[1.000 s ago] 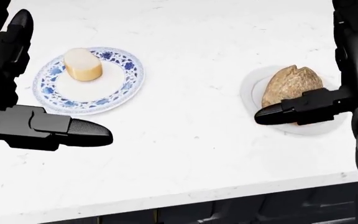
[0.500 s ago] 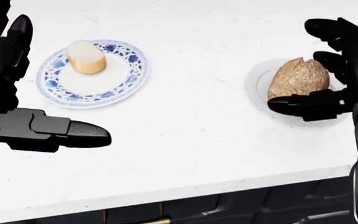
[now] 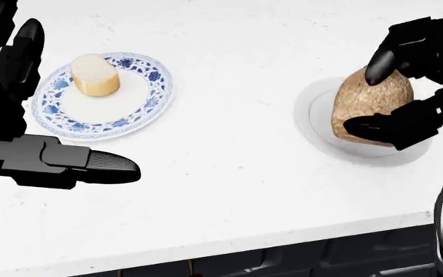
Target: Place all breads on the cutting board.
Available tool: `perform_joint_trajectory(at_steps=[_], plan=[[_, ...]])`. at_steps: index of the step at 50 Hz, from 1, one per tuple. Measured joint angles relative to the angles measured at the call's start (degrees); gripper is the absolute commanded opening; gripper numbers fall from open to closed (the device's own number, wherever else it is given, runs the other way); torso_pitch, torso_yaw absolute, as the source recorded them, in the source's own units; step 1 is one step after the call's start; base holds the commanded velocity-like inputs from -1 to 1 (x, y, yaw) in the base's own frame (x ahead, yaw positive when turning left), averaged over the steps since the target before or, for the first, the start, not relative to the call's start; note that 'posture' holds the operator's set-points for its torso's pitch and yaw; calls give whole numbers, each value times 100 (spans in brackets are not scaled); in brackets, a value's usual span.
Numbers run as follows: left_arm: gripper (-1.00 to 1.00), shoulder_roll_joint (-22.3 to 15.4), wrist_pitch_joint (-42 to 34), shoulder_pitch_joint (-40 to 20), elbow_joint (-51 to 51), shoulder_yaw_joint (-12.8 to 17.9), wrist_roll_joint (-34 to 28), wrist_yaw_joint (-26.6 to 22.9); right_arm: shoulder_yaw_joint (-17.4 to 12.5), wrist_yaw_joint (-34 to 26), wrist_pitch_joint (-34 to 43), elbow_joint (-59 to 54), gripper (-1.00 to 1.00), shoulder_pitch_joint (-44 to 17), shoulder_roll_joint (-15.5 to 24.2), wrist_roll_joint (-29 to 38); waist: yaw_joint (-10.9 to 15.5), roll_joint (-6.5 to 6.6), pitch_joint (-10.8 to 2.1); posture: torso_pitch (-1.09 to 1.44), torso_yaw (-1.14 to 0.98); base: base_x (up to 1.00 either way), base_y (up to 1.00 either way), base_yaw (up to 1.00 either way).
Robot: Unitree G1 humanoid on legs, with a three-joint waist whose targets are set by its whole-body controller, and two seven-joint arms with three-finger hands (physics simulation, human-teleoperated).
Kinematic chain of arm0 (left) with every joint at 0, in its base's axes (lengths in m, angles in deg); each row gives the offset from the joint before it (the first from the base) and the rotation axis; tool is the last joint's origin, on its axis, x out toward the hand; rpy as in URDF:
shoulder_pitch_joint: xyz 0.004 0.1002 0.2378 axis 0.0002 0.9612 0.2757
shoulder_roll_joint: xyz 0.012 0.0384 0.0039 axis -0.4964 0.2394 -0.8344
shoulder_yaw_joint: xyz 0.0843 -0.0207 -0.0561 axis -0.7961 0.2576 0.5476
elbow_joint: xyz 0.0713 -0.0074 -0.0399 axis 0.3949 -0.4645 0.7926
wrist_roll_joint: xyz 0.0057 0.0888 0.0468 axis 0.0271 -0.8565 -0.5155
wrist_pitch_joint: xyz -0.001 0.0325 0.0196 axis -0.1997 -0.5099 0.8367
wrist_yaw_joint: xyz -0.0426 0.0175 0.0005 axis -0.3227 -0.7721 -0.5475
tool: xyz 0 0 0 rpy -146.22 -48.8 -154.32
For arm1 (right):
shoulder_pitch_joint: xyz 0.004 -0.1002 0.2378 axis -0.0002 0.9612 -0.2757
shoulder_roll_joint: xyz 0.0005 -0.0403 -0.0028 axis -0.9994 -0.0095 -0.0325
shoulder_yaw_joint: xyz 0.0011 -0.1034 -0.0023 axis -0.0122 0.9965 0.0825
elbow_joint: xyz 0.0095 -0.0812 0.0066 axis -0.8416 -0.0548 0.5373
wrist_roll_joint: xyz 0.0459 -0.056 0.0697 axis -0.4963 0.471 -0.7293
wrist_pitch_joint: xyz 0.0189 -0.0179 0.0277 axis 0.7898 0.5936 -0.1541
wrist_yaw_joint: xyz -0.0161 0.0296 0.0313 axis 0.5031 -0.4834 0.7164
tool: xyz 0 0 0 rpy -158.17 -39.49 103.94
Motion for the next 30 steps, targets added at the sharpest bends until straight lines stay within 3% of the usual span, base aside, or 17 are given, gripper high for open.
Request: perform_joint_trajectory(at_steps=[3, 12, 17, 23, 30], plan=[[100, -10, -100, -103, 22, -7, 1, 2, -96, -276, 358, 537, -100, -219, 165, 137, 2, -12, 10, 0, 0, 0, 0, 0], [100, -145, -282, -543, -276, -108, -77, -4, -309, -856, 1356, 1912, -100, -609, 425, 257, -17, -40, 53, 0, 0, 0, 0, 0], [100, -332, -487, -952, -826, -288, -246, -97, -175, -901, 1797, 2276, -100, -810, 541, 182, -33, -14, 75, 0, 0, 0, 0, 0], [100, -545, -121, -1259, -1909, -692, -810, -357, -91, -867, 1832, 2238, -100, -785, 513, 105, -31, -10, 77, 0, 0, 0, 0, 0], [100, -490, 294, -1759, -3145, -705, -1705, -894, 23, -856, 1842, 2203, -100, -731, 448, 119, -30, -17, 98, 0, 0, 0, 0, 0]])
